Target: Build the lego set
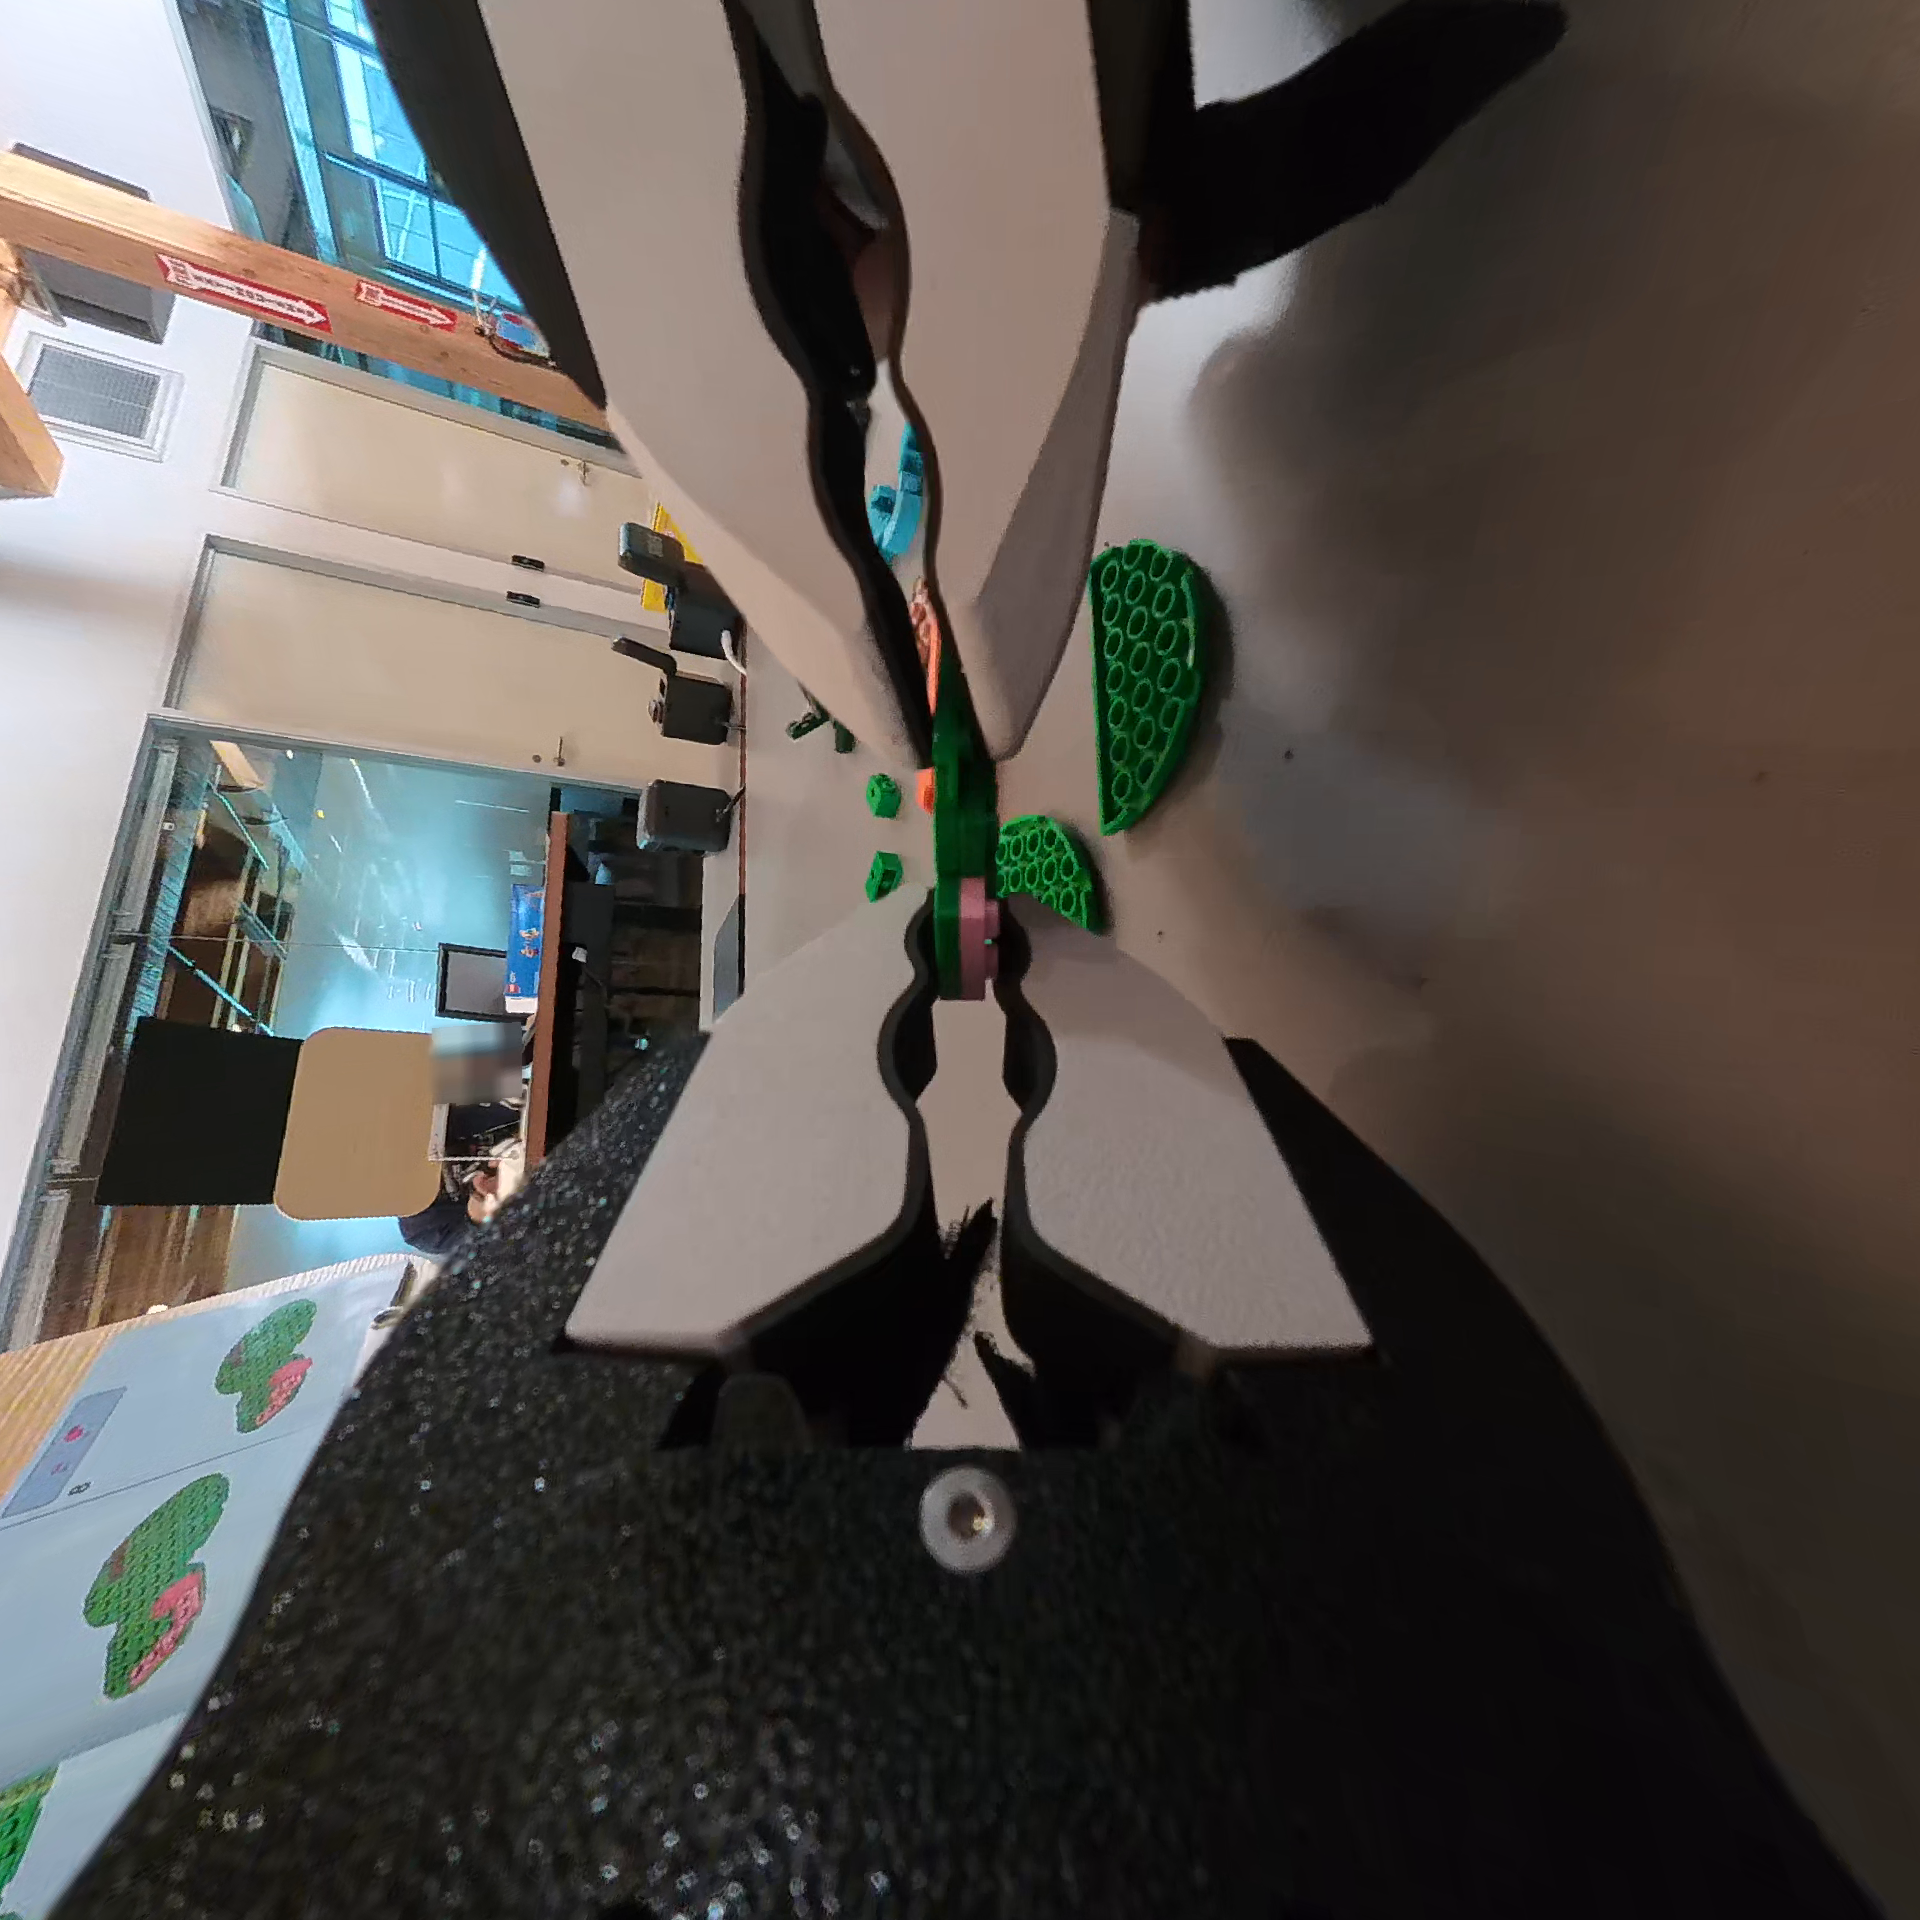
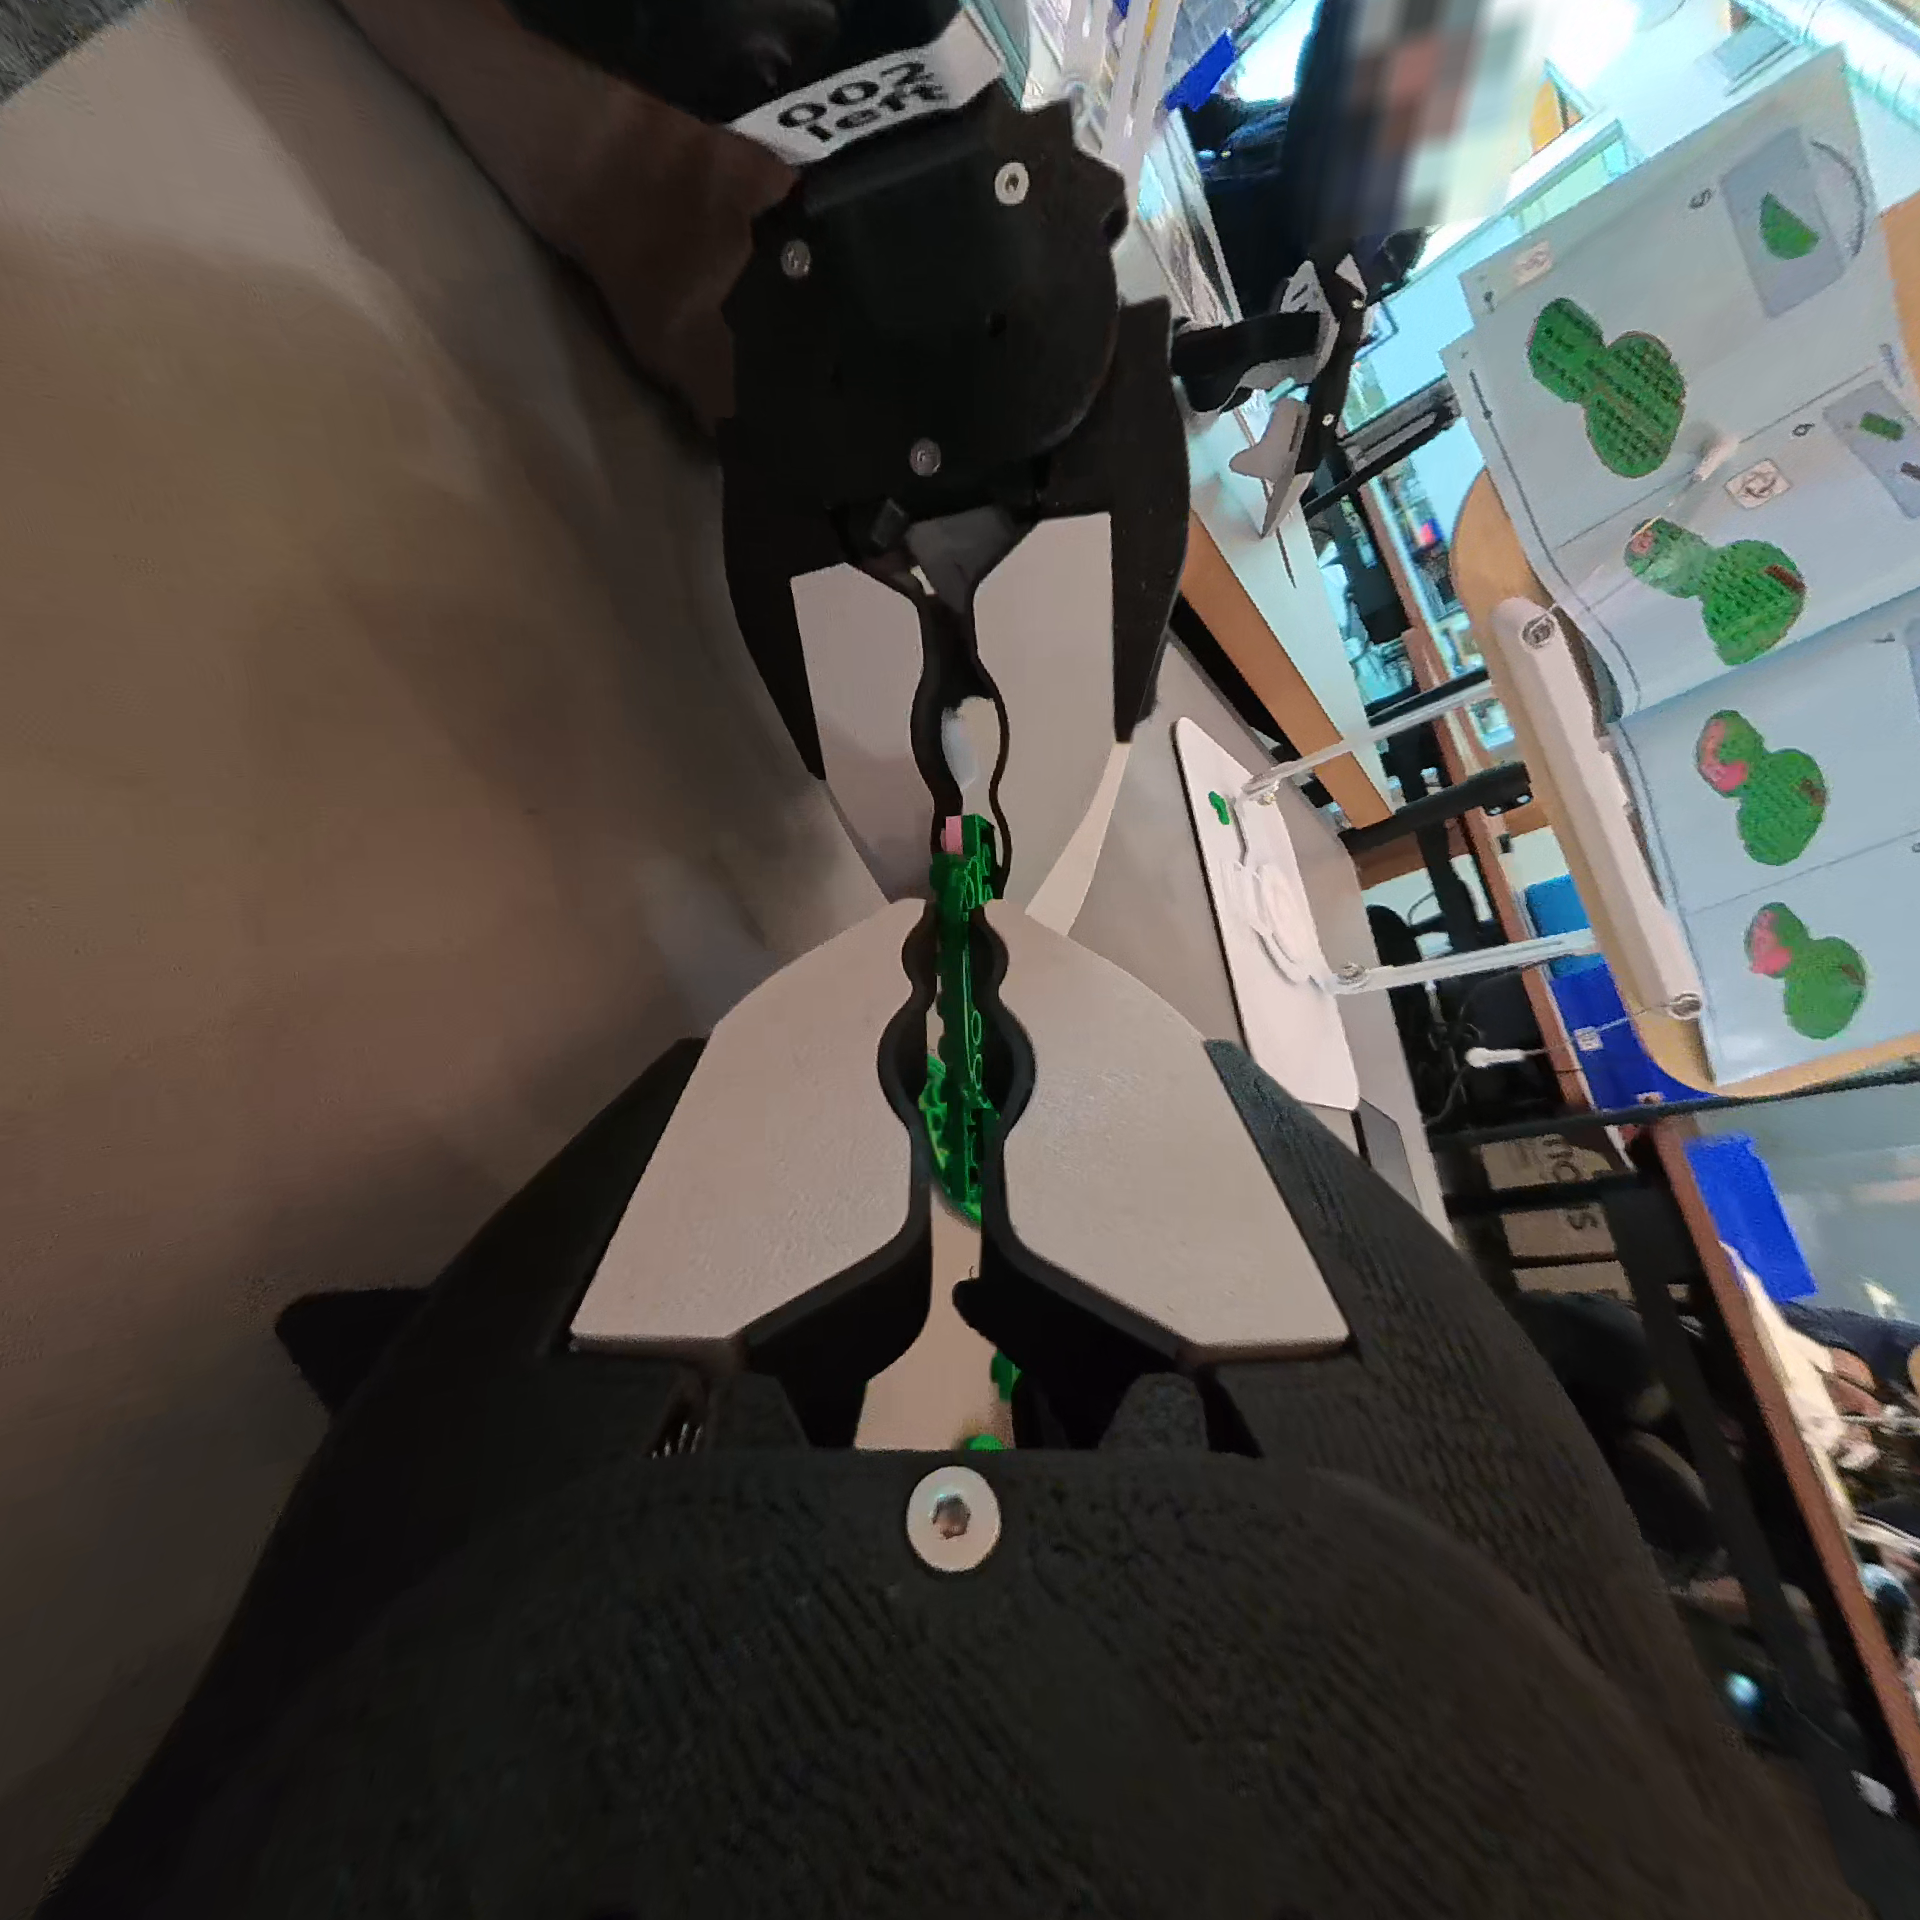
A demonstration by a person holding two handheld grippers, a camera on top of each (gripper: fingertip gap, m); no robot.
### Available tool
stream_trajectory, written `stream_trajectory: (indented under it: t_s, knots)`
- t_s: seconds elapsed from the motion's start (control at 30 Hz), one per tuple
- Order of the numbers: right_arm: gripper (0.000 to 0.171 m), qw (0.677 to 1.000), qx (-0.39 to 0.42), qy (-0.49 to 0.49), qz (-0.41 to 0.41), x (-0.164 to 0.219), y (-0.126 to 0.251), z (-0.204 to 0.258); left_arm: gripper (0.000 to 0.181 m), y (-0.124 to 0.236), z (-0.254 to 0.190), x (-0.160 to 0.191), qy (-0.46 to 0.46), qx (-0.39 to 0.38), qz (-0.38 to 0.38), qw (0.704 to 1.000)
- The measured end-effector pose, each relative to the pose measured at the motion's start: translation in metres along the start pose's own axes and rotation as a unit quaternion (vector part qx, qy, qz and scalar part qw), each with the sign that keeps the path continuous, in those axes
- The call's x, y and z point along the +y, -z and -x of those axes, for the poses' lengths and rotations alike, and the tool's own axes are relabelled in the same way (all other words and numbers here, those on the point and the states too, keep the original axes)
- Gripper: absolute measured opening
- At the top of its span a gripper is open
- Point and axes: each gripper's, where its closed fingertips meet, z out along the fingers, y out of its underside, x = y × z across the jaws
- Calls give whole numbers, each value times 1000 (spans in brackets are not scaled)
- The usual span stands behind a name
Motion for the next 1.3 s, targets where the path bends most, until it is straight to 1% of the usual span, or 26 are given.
stream_trajectory:
  t_s: [0.13, 0.23, 0.3, 0.4, 0.53, 0.7, 0.83, 0.9, 1.03, 1.07, 1.2, 1.3]
  knots:
    - [4, 1000, 19, 13, -4, -4, 1, -3, 8, 2, 1, -3, 30, 9, -15, 999]
    - [7, 1000, 12, 10, -2, -2, 1, -2, 8, 1, -2, -4, 28, 16, -16, 999]
    - [3, 1000, 5, 10, -1, -2, 1, 0, 8, 1, -2, -3, 30, 17, -17, 999]
    - [3, 1000, -3, -8, 2, -2, 1, -1, 8, 1, -1, -3, 26, 12, -16, 999]
    - [3, 997, -17, -72, -5, -4, 1, -3, 8, 3, 4, -3, 2, -9, -14, 1000]
    - [3, 981, -54, -181, -52, -8, 5, -5, 8, 5, 11, -7, -36, -43, -13, 998]
    - [3, 971, -69, -222, -64, -7, 4, -6, 8, 5, 12, -5, -48, -45, -8, 998]
    - [3, 973, -62, -211, -64, -6, 3, -6, 8, 4, 11, -4, -32, -37, -7, 999]
    - [4, 993, -16, -113, -37, -3, -1, -6, 8, 3, 3, 0, 29, 5, -13, 999]
    - [4, 994, -16, -105, -30, -2, -1, -4, 8, 2, 1, 0, 37, 14, -13, 999]
    - [15, 994, -14, -103, -22, 2, 2, -6, 8, 2, -4, -2, 68, 38, -24, 997]
    - [16, 995, -12, -97, -16, 5, 4, -8, 8, 2, -5, -4, 82, 49, -29, 995]
